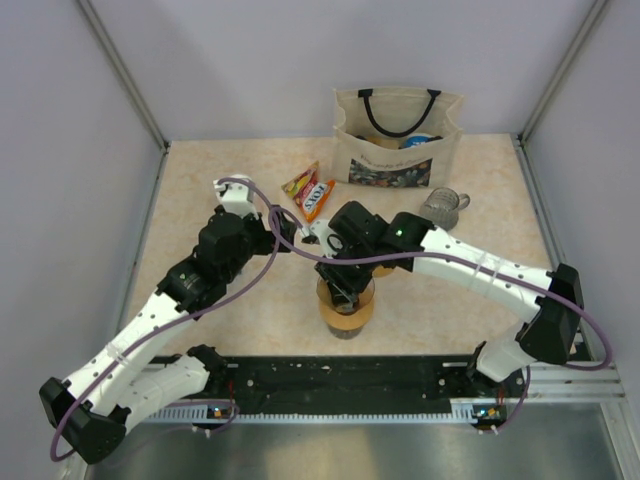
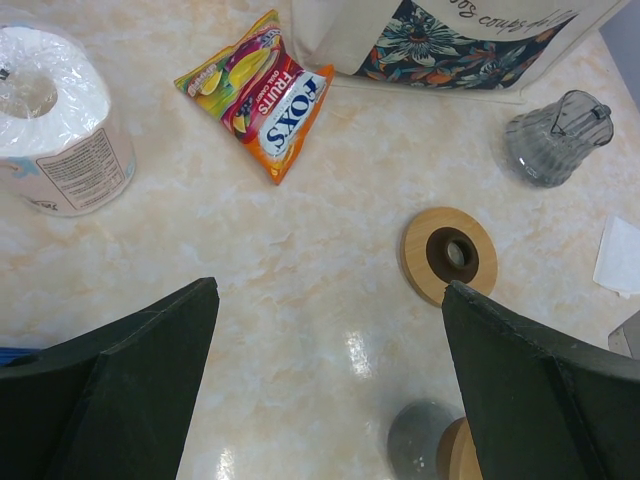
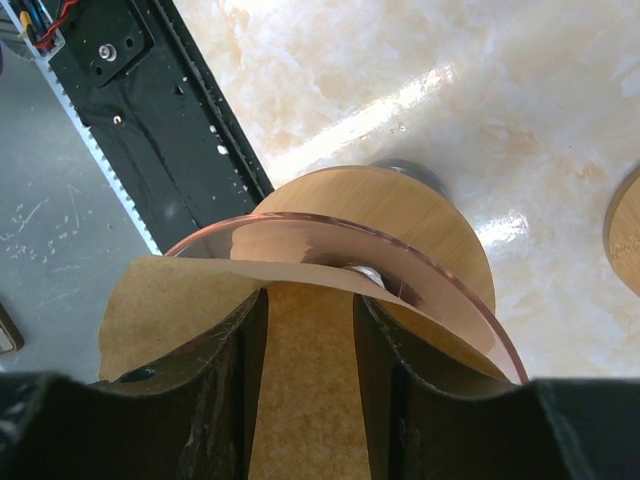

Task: Place the coffee filter in the dripper

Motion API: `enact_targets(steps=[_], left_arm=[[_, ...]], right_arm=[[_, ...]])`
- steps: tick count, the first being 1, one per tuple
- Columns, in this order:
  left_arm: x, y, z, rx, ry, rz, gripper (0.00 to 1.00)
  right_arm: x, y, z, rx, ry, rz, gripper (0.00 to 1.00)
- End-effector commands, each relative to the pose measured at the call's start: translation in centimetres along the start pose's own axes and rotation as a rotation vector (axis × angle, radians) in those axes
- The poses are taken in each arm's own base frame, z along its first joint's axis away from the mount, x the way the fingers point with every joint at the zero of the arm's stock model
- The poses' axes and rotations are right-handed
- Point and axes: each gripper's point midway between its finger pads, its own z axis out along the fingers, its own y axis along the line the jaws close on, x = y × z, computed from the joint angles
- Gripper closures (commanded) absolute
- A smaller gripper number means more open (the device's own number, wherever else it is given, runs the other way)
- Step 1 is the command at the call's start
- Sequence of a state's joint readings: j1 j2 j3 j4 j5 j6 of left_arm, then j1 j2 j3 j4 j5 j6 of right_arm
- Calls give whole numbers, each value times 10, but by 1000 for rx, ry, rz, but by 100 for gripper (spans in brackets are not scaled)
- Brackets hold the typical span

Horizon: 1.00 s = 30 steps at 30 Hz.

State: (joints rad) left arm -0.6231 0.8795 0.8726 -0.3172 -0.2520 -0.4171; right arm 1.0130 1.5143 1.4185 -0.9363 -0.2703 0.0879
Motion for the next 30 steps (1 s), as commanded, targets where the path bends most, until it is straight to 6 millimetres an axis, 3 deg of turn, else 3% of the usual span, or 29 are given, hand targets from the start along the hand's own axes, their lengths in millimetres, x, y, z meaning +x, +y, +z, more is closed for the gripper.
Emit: enact_targets(steps=[1, 8, 10, 17, 30], left_arm=[[-15, -4, -2, 14, -51, -6, 1], [-17, -4, -4, 12, -55, -9, 1], [-16, -4, -4, 15, -52, -7, 1], [-15, -4, -4, 14, -51, -8, 1], [-15, -4, -3, 15, -50, -5, 1]], right_arm=[[7, 2, 6, -5, 23, -14, 60], [8, 1, 8, 0, 29, -6, 62], [6, 3, 6, 0, 19, -8, 70], [0, 4, 2, -4, 1, -3, 81], [-7, 5, -6, 10, -29, -4, 76]])
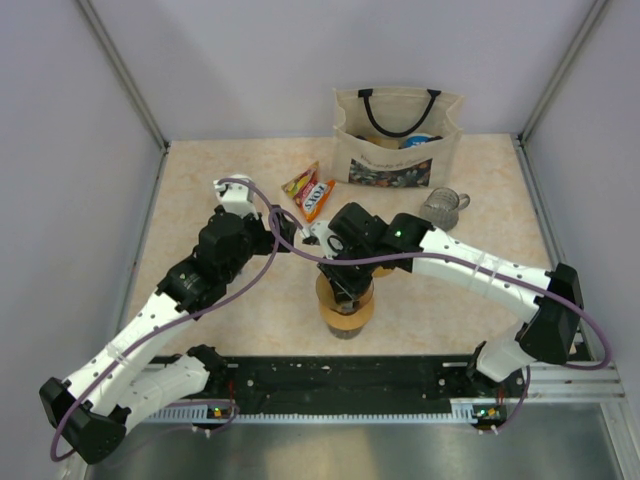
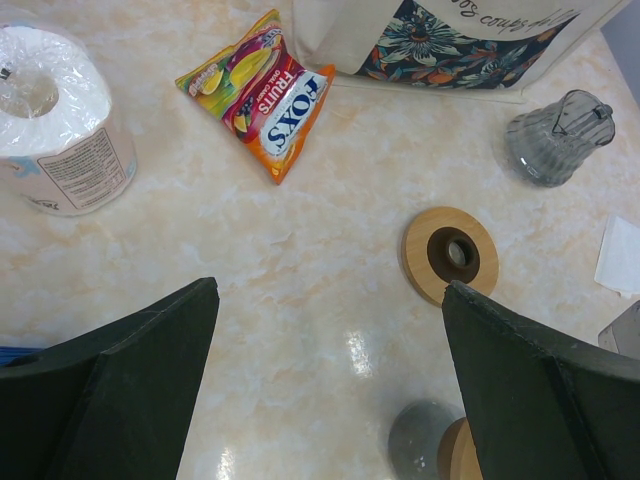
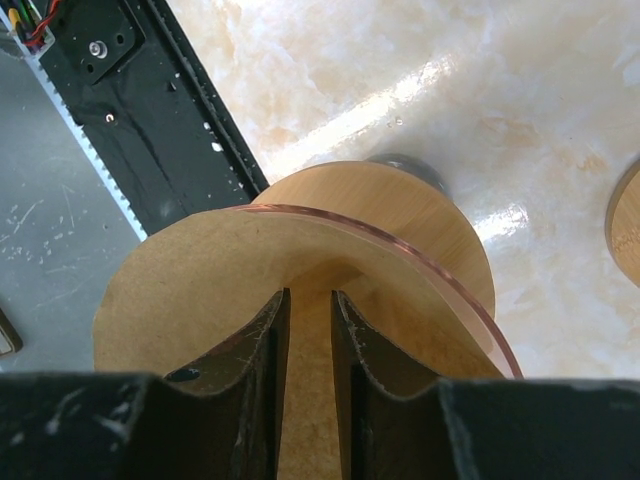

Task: Place the coffee filter in the dripper

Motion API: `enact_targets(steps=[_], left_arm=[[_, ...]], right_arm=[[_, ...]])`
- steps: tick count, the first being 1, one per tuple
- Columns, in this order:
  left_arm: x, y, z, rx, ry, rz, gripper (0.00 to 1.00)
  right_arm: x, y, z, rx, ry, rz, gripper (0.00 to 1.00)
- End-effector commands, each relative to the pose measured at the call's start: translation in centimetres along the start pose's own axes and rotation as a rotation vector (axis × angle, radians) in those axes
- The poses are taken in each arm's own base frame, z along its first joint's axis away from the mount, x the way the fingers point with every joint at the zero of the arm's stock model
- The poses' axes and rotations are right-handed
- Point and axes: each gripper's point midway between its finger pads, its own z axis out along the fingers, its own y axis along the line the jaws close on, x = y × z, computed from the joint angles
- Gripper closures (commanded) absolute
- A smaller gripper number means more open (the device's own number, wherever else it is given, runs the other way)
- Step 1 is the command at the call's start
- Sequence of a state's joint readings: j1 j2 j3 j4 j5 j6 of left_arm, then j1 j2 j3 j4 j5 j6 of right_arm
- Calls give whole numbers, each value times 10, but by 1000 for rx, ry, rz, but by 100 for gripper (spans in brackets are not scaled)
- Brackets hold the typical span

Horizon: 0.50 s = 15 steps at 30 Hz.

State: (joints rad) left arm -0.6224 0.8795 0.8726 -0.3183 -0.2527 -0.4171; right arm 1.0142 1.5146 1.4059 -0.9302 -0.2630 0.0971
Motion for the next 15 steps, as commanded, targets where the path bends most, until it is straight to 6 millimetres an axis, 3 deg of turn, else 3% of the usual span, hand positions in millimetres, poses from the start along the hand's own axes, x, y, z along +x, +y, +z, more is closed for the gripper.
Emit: enact_targets(steps=[1, 15], left_arm=[[-15, -5, -4, 19, -52, -5, 1], [-13, -5, -2, 24, -43, -6, 1]], right_arm=[[-11, 6, -11, 6, -40, -10, 77], [-25, 9, -30, 23, -105, -22, 77]])
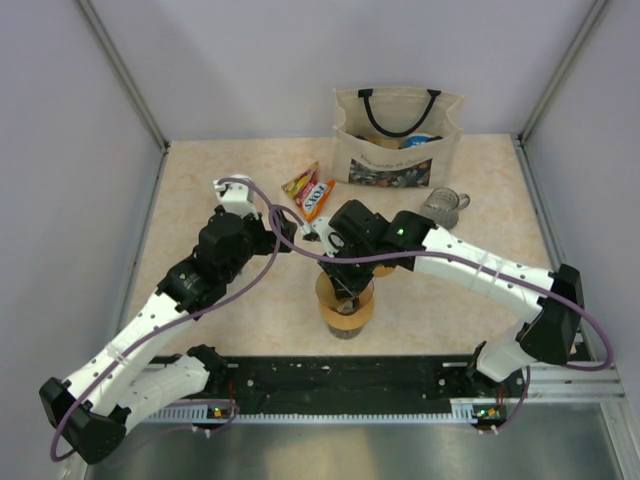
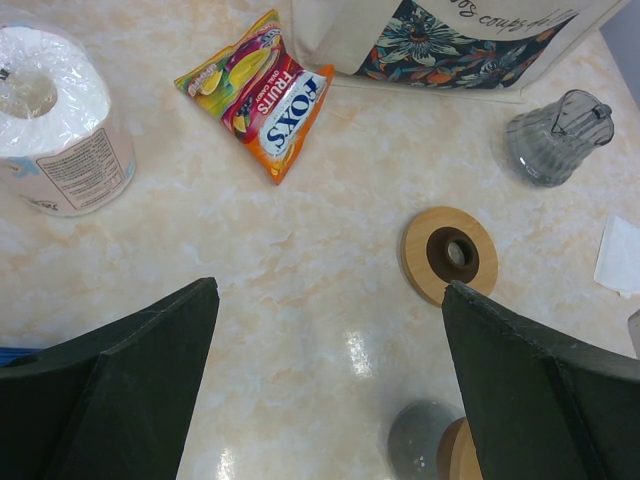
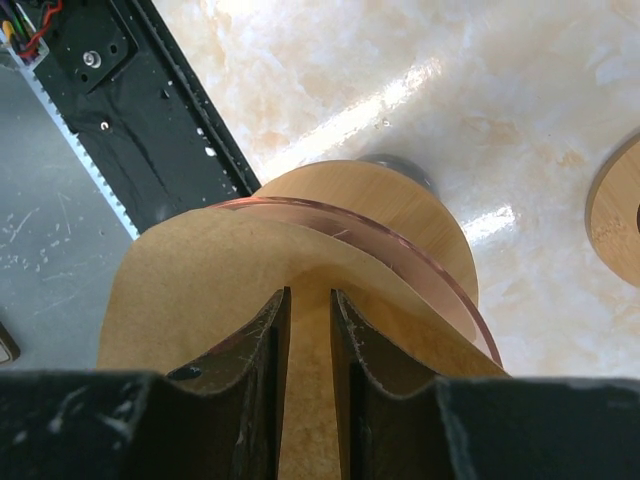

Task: Place the coffee filter in the dripper

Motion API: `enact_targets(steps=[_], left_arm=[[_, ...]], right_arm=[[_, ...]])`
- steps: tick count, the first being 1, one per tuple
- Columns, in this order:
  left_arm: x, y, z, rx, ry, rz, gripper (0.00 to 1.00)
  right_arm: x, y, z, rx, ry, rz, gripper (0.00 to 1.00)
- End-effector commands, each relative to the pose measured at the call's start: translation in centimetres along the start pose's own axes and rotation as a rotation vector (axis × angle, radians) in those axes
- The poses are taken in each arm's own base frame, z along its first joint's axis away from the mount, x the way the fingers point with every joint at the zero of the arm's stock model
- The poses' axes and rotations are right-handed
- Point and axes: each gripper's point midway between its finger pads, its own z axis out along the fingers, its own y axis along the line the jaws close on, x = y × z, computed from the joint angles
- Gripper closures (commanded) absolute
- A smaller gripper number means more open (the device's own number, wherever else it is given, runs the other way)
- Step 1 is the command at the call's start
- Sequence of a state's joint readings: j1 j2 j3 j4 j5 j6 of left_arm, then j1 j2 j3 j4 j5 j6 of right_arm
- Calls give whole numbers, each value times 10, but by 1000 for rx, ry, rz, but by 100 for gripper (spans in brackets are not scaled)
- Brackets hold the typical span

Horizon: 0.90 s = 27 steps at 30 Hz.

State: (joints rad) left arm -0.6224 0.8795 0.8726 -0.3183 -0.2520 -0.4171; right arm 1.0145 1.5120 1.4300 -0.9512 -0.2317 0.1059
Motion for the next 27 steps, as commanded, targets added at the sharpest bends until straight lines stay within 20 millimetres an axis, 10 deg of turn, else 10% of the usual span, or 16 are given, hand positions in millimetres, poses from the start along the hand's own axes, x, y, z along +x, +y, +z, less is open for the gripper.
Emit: enact_targets(steps=[1, 27], left_arm=[[-14, -7, -3, 29, -44, -5, 1], [-11, -9, -1, 42, -35, -6, 1]], right_arm=[[-22, 11, -24, -7, -98, -26, 77], [-38, 16, -58, 2, -251, -43, 79]])
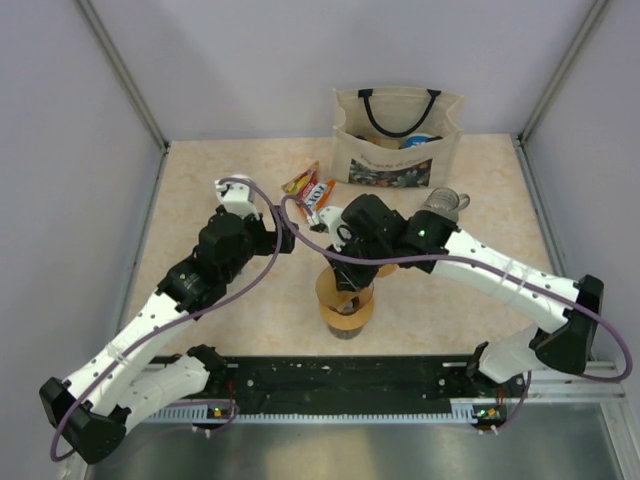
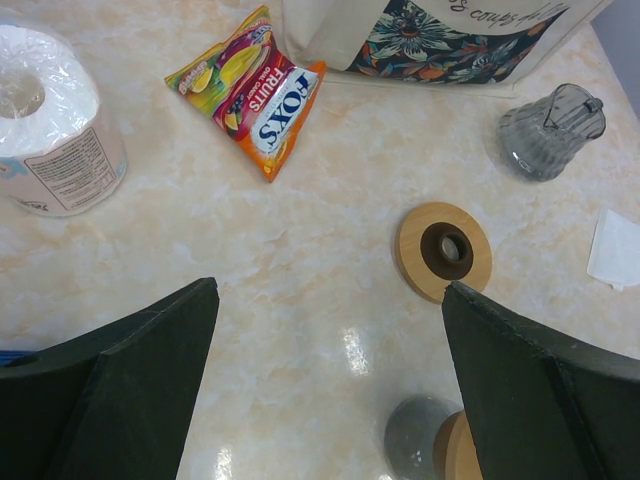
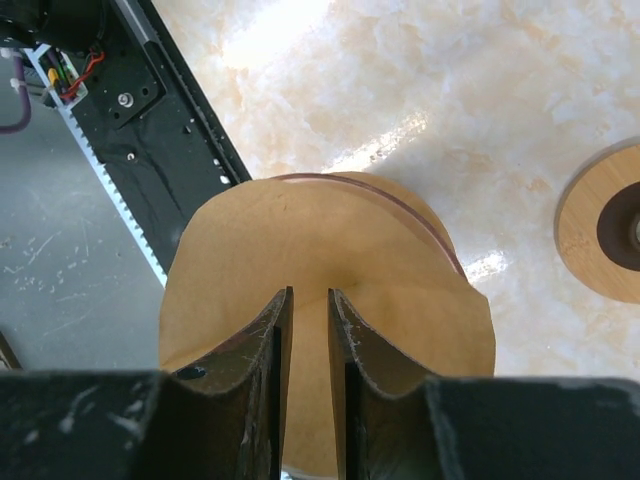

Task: Place the coffee filter in the dripper

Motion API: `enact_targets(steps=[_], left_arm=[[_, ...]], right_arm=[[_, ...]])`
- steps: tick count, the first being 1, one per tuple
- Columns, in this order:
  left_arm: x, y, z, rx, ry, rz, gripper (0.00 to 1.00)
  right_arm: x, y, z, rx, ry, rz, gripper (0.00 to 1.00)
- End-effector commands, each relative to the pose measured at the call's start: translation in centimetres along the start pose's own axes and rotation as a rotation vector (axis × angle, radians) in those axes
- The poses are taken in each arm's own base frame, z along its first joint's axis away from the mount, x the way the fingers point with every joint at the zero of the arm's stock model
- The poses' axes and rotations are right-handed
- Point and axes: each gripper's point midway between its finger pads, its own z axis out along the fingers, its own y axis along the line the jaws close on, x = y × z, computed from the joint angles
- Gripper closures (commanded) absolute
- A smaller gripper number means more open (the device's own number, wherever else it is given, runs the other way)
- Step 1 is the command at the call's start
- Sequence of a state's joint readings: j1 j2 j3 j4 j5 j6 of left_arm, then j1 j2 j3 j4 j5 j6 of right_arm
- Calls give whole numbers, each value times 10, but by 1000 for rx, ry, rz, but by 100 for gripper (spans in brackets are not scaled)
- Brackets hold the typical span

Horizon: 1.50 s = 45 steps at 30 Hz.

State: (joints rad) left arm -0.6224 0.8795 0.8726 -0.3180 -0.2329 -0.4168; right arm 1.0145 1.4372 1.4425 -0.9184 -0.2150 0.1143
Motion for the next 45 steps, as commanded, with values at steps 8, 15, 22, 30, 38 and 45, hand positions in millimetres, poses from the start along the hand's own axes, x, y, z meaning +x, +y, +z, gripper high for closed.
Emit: enact_targets(steps=[8, 15, 22, 30, 38, 45], left_arm=[[-13, -6, 0, 24, -43, -3, 1], [-11, -7, 2, 25, -34, -2, 1], [-13, -6, 1, 24, -39, -1, 1], [-14, -5, -1, 22, -45, -4, 1], [-16, -6, -3, 24, -57, -22, 1], [-16, 2, -3, -19, -60, -36, 1]], right_arm=[[5, 20, -43, -55, -101, -7, 81], [13, 21, -29, -83, -50, -28, 81], [9, 22, -30, -87, -60, -37, 82], [-18, 12, -58, 14, -177, -44, 82], [-69, -73, -126, 562, -532, 202, 77], [-73, -132, -136, 631, -627, 395, 46]])
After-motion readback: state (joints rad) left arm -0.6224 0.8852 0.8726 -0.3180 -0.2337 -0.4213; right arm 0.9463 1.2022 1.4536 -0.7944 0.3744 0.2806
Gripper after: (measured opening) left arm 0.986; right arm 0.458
